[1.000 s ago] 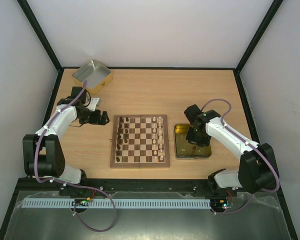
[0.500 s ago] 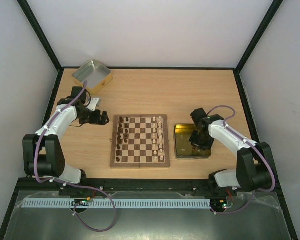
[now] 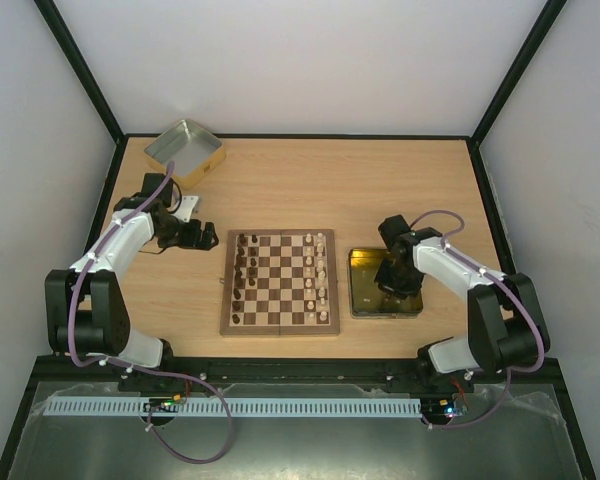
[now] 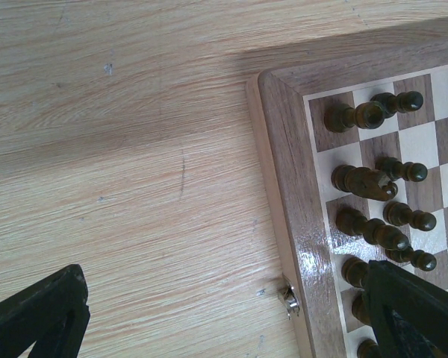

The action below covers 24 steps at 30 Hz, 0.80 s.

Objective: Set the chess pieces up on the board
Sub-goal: Pick up the chess piece from the storage box, then place the chess piece on the chessboard.

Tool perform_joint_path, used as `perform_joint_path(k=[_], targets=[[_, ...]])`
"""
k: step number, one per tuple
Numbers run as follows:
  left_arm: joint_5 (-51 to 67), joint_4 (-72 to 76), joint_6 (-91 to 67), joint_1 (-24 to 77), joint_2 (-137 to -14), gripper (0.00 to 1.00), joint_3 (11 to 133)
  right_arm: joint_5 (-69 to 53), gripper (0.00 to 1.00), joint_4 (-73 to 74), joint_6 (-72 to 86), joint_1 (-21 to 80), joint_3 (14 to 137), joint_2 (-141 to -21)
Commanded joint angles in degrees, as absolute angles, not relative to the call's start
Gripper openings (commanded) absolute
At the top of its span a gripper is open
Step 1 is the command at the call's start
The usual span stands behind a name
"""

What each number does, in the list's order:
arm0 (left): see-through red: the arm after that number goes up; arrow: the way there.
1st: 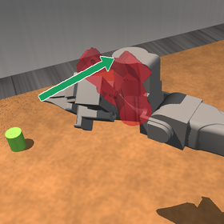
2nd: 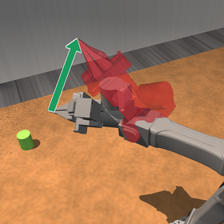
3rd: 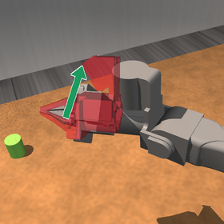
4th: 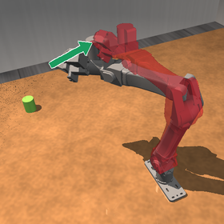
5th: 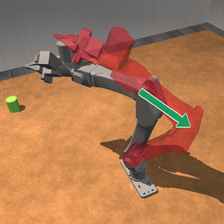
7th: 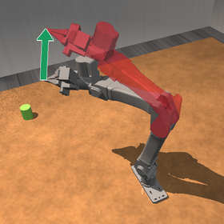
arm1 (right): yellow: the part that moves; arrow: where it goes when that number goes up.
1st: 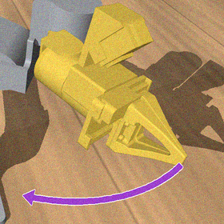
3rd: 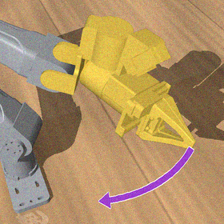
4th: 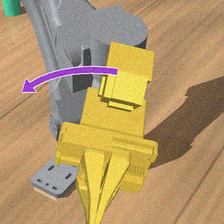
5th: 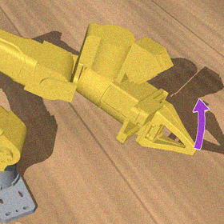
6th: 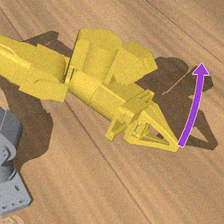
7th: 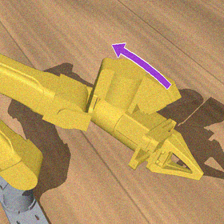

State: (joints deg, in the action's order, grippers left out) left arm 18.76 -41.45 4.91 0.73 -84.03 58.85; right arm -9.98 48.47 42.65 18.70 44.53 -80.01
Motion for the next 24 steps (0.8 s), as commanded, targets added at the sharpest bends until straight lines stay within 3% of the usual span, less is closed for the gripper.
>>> perform_joint_path(k=[1, 8, 14, 19, 24], targets=[[18.1, -41.7, 4.8, 1.1, -82.6, 1.0, 58.1, -9.5, 0.2, 46.9, 41.8, 18.4, 45.3, -82.0], [18.1, -41.6, 4.8, 1.1, -82.5, 1.0, 57.9, -9.4, 0.04, 46.6, 41.6, 18.5, 45.8, -83.2], [18.3, -41.6, 4.8, 1.1, -83.0, 1.0, 58.1, -8.4, 0.02, 52.2, 41.8, 20.0, 50.1, -78.9], [18.5, -41.6, 4.9, 1.1, -83.5, 1.0, 58.3, -5.9, 0.02, 58.8, 46.9, 31.1, 58.9, -78.2], [18.6, -41.6, 4.8, 1.1, -83.7, 1.0, 58.4, -6.9, 0.02, 60.0, 51.9, 47.0, 69.3, -84.9]])
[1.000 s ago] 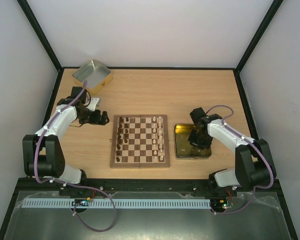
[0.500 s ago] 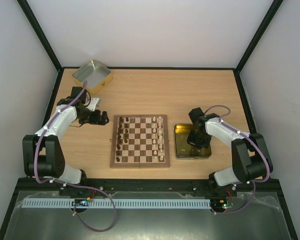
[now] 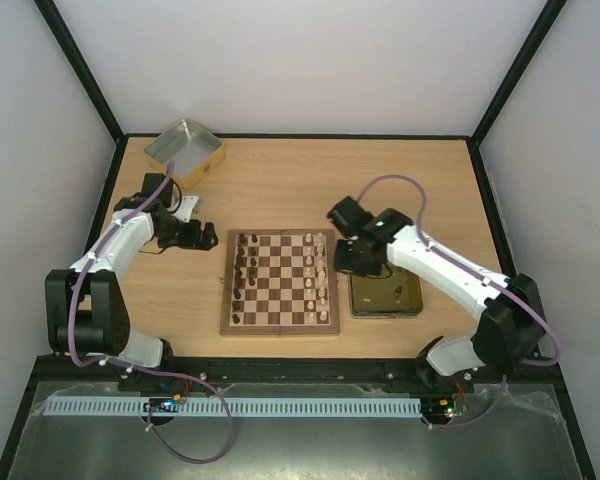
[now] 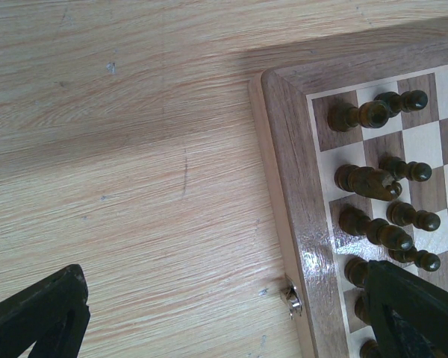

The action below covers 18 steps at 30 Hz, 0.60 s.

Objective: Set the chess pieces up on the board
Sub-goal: Place the chess piece on the chessboard.

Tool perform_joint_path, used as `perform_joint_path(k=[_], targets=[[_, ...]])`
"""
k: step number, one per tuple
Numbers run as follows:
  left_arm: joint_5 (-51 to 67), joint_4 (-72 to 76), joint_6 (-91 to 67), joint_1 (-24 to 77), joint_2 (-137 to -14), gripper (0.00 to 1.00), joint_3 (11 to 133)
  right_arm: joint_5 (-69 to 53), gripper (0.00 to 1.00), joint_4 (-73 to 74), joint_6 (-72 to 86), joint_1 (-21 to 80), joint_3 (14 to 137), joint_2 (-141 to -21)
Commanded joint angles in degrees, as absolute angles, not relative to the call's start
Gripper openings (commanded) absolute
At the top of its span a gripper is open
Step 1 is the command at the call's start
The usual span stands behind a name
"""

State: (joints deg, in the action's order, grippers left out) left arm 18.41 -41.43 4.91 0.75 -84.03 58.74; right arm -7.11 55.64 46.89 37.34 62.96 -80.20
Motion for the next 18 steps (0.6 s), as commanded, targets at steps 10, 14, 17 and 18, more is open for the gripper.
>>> perform_joint_path(k=[10, 14, 17, 18], targets=[[18.2, -41.5, 4.9, 0.8, -83.7, 1.0, 58.7, -9.3, 0.02, 62.4, 45.6, 62.9, 96.3, -112.3], [18.2, -41.5, 4.9, 0.5, -83.4, 1.0, 58.6, -9.1, 0.02, 65.1, 42.6, 64.3, 104.7, -120.0], [18.5, -41.5, 5.0, 0.1, -83.1, 1.0, 58.6, -9.6, 0.02, 65.8, 41.2, 64.3, 108.0, -123.0], [18.6, -41.5, 4.9, 0.0, -83.1, 1.0, 58.6, -9.9, 0.02, 66.1, 40.9, 64.3, 109.1, -123.9]])
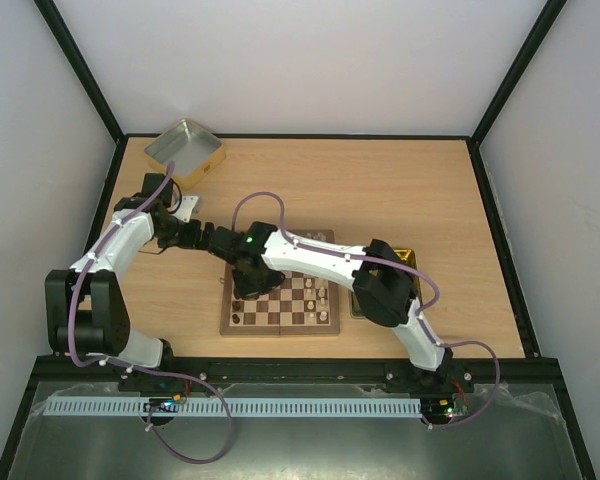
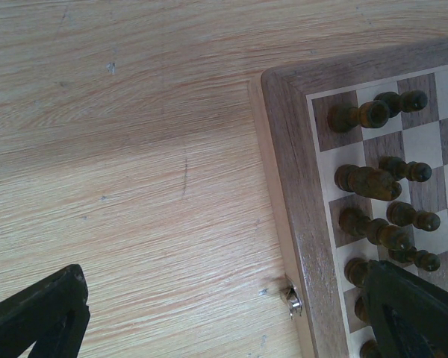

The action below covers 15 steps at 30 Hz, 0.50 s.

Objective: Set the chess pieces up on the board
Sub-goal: Place the chess piece on the chessboard.

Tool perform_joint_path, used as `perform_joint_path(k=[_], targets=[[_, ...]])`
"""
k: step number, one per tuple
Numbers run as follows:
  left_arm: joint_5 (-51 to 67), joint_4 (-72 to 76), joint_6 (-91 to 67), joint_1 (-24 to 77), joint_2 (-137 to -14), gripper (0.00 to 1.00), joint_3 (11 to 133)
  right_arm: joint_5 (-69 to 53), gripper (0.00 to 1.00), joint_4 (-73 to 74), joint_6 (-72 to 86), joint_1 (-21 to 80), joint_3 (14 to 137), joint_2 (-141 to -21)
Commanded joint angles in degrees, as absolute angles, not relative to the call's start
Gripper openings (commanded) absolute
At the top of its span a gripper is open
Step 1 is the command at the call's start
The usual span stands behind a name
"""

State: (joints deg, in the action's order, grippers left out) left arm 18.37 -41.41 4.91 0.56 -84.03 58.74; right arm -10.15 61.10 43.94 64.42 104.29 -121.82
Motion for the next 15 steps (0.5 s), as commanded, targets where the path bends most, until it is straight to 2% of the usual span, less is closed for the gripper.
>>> perform_joint_path(k=[1, 15], targets=[[18.7, -41.5, 4.9, -0.1, -83.1, 1.0, 58.6, -10.1, 0.02, 66.1, 40.7, 64.4, 109.5, -124.6], [19.1, -41.6, 4.9, -0.4, -83.2, 1.0, 58.7, -10.2, 0.03, 66.1, 39.5, 64.3, 112.6, -128.3]])
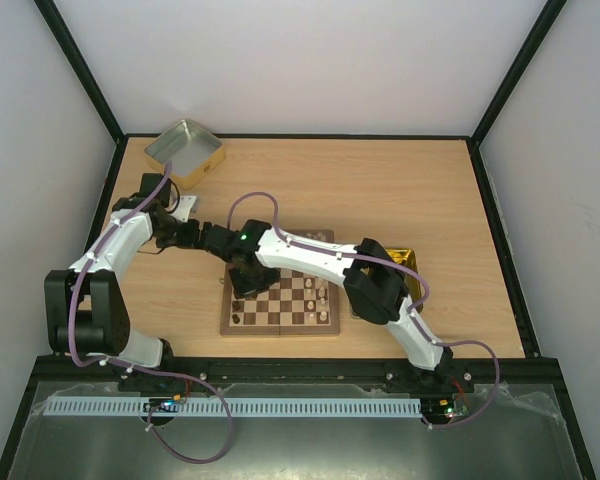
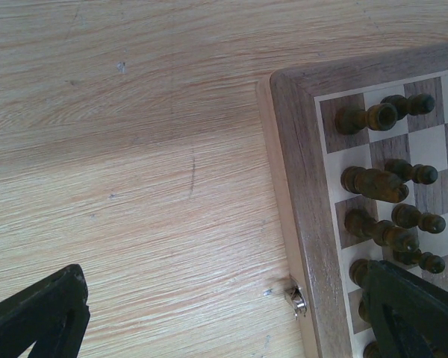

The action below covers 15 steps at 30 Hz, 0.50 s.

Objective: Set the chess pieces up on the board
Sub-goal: Place the chess piece on the chessboard.

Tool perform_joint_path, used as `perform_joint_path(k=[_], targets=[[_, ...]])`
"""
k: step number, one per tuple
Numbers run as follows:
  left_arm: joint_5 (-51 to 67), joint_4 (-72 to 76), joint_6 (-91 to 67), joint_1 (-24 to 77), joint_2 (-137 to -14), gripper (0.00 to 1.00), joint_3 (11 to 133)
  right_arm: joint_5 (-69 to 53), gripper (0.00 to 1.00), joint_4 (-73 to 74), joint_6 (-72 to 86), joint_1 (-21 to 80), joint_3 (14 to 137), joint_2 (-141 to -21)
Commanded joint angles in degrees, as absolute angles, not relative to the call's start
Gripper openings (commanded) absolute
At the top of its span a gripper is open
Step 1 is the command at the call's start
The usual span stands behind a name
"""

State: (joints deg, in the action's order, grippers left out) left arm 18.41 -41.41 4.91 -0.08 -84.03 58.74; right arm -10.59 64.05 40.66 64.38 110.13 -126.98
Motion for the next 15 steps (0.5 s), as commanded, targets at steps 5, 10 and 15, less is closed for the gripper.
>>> perform_joint_path(k=[5, 10, 15], targets=[[19.1, -41.7, 5.0, -0.4, -83.2, 1.0, 58.7, -10.3, 0.03, 66.5, 39.0, 64.3, 114.0, -129.6], [19.1, -41.6, 4.9, -0.4, -83.1, 1.0, 58.7, -10.2, 0.03, 66.8, 38.7, 64.3, 115.1, -130.6], [19.1, -41.6, 5.0, -0.5, -82.9, 1.0, 58.6, -10.1, 0.09, 67.3, 38.5, 64.2, 116.3, -131.4]])
